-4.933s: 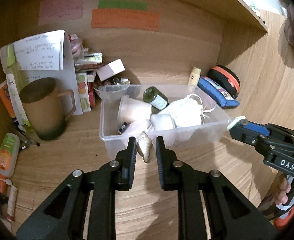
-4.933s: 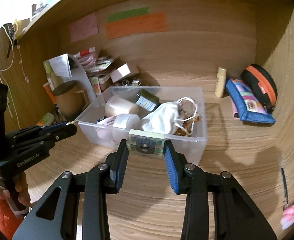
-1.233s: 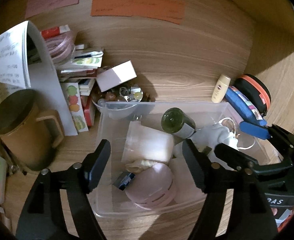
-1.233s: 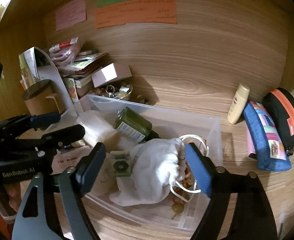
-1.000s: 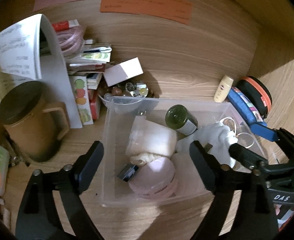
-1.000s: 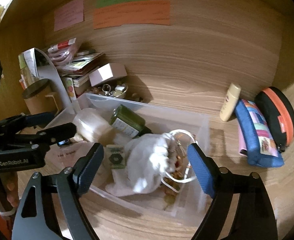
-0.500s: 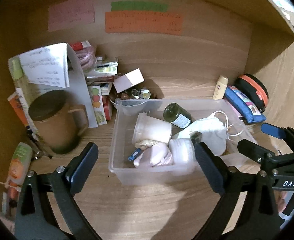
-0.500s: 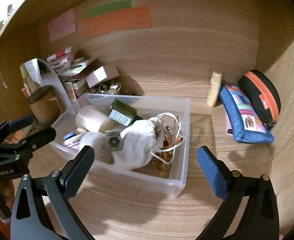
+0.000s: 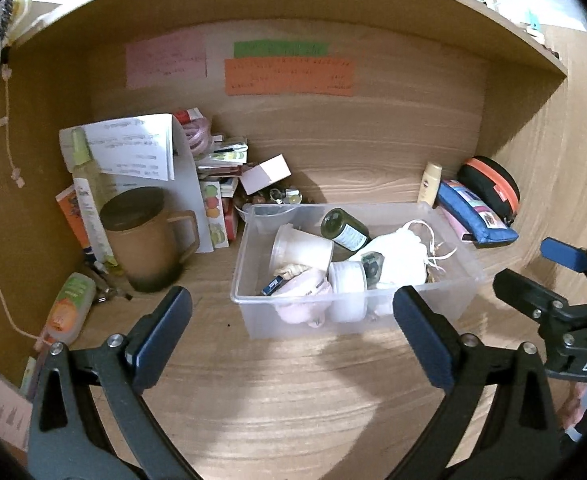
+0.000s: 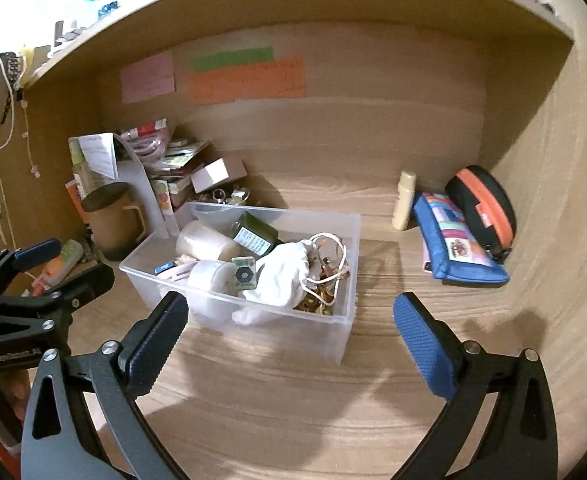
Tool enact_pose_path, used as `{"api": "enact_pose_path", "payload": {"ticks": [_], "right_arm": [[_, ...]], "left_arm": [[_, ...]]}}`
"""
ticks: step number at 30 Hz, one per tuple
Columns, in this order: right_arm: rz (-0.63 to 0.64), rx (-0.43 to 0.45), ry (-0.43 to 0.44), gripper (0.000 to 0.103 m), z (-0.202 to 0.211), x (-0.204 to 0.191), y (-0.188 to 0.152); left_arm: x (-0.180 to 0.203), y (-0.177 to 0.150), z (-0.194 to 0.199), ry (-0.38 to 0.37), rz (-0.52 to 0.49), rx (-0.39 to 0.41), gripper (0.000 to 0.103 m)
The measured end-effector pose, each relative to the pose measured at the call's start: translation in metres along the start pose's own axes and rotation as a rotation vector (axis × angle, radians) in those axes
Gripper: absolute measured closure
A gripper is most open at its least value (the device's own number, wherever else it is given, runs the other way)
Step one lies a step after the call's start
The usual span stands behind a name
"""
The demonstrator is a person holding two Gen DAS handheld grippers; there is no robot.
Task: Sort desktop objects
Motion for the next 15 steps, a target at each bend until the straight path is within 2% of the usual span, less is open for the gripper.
{"api": "enact_pose_path", "payload": {"ticks": [10, 15], "right_arm": [[0.005, 0.037, -0.013, 0.000, 0.032, -0.004, -0.006], [0.010, 0.052, -0.018, 0.000, 0.042, -0.002, -0.007]], "left_arm": [[0.013, -0.006, 0.029, -0.011, -0.013, 0.035, 0.001], [0.016, -0.008, 0.032, -0.040, 0.009, 0.024, 0.001]]}}
Point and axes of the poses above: each gripper's, at about its wrist camera, not at the fingertips, and z roughly against the way its jaws point, x to its right, y to its top, the point moved 8 cm from there along -z, roughly the way its jaws point, and after that the axes turned 11 degrees about x, right-handed, at the moved point
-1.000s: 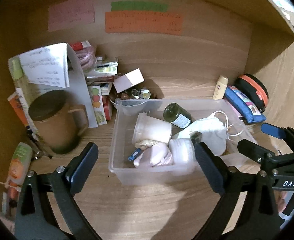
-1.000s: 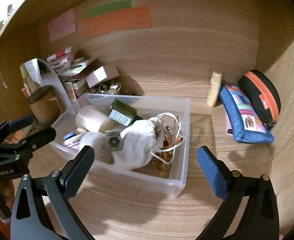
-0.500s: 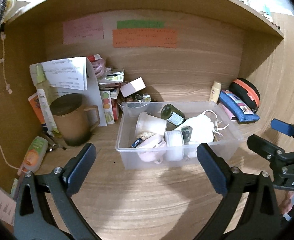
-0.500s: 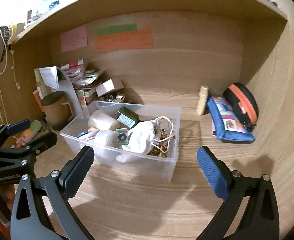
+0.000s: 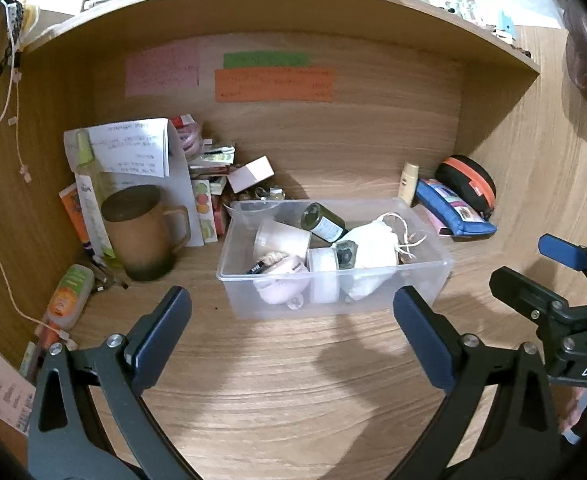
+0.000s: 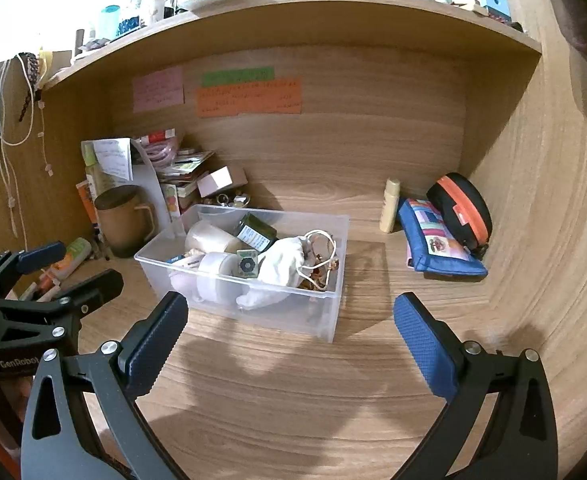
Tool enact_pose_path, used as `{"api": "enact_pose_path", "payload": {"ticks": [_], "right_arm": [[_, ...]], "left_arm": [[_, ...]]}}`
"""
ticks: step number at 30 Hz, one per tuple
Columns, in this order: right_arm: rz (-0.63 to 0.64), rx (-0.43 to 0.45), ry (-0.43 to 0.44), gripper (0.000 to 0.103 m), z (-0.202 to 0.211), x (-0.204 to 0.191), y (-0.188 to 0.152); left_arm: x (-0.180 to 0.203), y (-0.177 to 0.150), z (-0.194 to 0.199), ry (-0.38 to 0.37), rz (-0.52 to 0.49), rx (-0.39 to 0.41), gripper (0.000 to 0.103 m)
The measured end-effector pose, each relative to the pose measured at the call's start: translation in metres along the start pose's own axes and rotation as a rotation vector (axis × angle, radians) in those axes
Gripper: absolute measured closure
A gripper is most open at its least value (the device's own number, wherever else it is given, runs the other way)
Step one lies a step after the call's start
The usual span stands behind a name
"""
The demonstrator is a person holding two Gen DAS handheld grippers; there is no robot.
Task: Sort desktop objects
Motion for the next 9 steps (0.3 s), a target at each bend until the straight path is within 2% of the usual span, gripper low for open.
{"api": "enact_pose_path", "payload": {"ticks": [9], "right_arm": [[-0.004, -0.003, -0.006, 0.000, -0.0042, 0.0067, 0.0001]], "left_arm": [[0.0031, 0.0044, -0.0049, -0.016, 0.005, 0.021, 0.001]]}}
Point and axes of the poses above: each gripper's, at about its wrist camera, not at the fingertips, and z roughly against the way its jaws point, x to its right, y to its top, the point moved 8 cm from there along -z, roughly the way its jaws point, and after that the axes turned 11 degrees about x, right-handed, at the moved point
